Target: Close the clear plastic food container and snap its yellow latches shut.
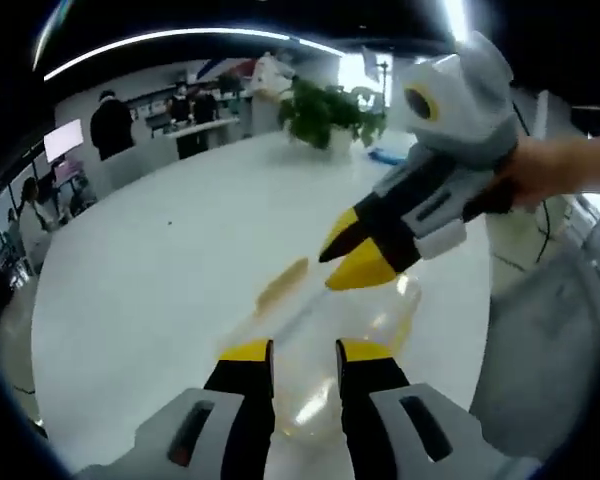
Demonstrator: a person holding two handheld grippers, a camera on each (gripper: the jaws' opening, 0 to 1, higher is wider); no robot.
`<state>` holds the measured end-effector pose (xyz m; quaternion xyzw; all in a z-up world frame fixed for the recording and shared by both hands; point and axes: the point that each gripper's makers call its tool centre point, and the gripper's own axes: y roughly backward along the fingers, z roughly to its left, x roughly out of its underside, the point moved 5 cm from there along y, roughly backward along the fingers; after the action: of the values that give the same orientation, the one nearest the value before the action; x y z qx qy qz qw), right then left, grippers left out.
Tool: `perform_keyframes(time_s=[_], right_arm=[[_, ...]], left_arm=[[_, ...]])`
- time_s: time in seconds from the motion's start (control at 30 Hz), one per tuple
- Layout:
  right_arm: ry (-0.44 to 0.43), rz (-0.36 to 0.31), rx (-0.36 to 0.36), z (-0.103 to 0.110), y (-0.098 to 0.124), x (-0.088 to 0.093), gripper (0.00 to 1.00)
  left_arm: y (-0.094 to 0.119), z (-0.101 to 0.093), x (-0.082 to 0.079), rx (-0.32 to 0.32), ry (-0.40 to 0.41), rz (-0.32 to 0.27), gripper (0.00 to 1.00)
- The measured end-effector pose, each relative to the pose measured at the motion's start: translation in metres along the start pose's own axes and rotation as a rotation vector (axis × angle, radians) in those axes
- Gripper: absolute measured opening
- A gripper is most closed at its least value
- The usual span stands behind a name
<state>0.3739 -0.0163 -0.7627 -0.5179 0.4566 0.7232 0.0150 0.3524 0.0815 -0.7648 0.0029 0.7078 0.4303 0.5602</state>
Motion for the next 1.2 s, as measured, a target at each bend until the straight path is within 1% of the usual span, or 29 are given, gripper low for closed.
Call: perform_keyframes(time_s=[0.1,0.17,0.2,0.27,0.3,0.33,0.47,0.57,0.6,0.67,0.73,0.77,0.83,0.87,0.93,0.97,1.0,1.03,1.07,1.13,1.17,1.2], right_arm=[[-0.01,0.002,-0.031,-0.001,-0.004,-0.001,0.13],[-0.06,-0.019,-0.078,0.001,-0.008,-0.003,0.14],[-0.065,-0.019,-0.087,0.001,-0.009,-0.002,0.15],[-0.04,-0.001,-0.092,-0.001,-0.011,-0.002,0.16],[-0.024,0.008,-0.093,-0.001,-0.012,-0.001,0.17],[-0.017,0.013,-0.098,-0.002,-0.014,-0.002,0.18],[-0.009,0.016,-0.113,-0.008,-0.016,-0.007,0.26],[0.008,0.027,-0.156,-0.009,-0.019,-0.01,0.32],[0.018,0.036,-0.166,-0.01,-0.02,-0.01,0.32],[0.034,0.048,-0.193,-0.013,-0.021,-0.013,0.33],[0.053,0.057,-0.223,-0.014,-0.023,-0.017,0.34],[0.063,0.069,-0.252,-0.014,-0.024,-0.019,0.36],[0.075,0.08,-0.281,-0.014,-0.027,-0.022,0.37],[0.106,0.104,-0.306,-0.014,-0.028,-0.023,0.37],[0.155,0.137,-0.324,-0.015,-0.031,-0.024,0.37],[0.163,0.142,-0.331,-0.015,-0.032,-0.024,0.37],[0.162,0.154,-0.341,-0.015,-0.034,-0.024,0.36],[0.161,0.161,-0.35,-0.014,-0.034,-0.023,0.35],[0.164,0.197,-0.367,-0.014,-0.038,-0.016,0.35],[0.189,0.231,-0.381,-0.013,-0.039,-0.01,0.35],[0.173,0.215,-0.385,-0.014,-0.039,-0.012,0.35],[0.16,0.222,-0.394,-0.013,-0.039,-0.012,0.35]], left_arm=[[-0.002,0.0,0.003,0.008,-0.011,0.014,0.24],[-0.002,-0.002,0.003,0.018,-0.025,0.019,0.25],[-0.002,-0.003,0.004,0.022,-0.032,0.021,0.26],[-0.003,-0.005,0.005,0.031,-0.058,0.026,0.27],[-0.003,-0.006,0.006,0.036,-0.092,0.033,0.29],[-0.002,-0.007,0.004,0.032,-0.085,0.016,0.3],[0.001,-0.015,0.003,0.073,-0.145,0.013,0.38],[0.002,-0.02,0.002,0.089,-0.189,-0.004,0.44],[0.003,-0.021,0.0,0.092,-0.199,-0.017,0.47],[0.002,-0.023,0.0,0.108,-0.215,-0.023,0.54],[0.0,-0.027,0.001,0.127,-0.243,-0.017,0.6],[-0.001,-0.029,0.002,0.14,-0.26,-0.009,0.63],[-0.004,-0.033,0.006,0.167,-0.291,0.006,0.65],[-0.007,-0.033,0.011,0.16,-0.308,0.025,0.64],[-0.012,-0.031,0.02,0.135,-0.33,0.066,0.62],[-0.015,-0.029,0.009,0.107,-0.401,-0.001,0.61],[-0.014,-0.034,0.013,0.099,-0.366,0.03,0.6],[-0.015,-0.034,0.012,0.092,-0.376,0.029,0.59],[-0.017,-0.031,0.013,0.044,-0.435,0.036,0.55],[-0.018,-0.031,0.014,0.038,-0.444,0.036,0.54],[-0.017,-0.031,0.014,0.034,-0.44,0.034,0.54],[-0.017,-0.031,0.014,0.032,-0.441,0.028,0.54]])
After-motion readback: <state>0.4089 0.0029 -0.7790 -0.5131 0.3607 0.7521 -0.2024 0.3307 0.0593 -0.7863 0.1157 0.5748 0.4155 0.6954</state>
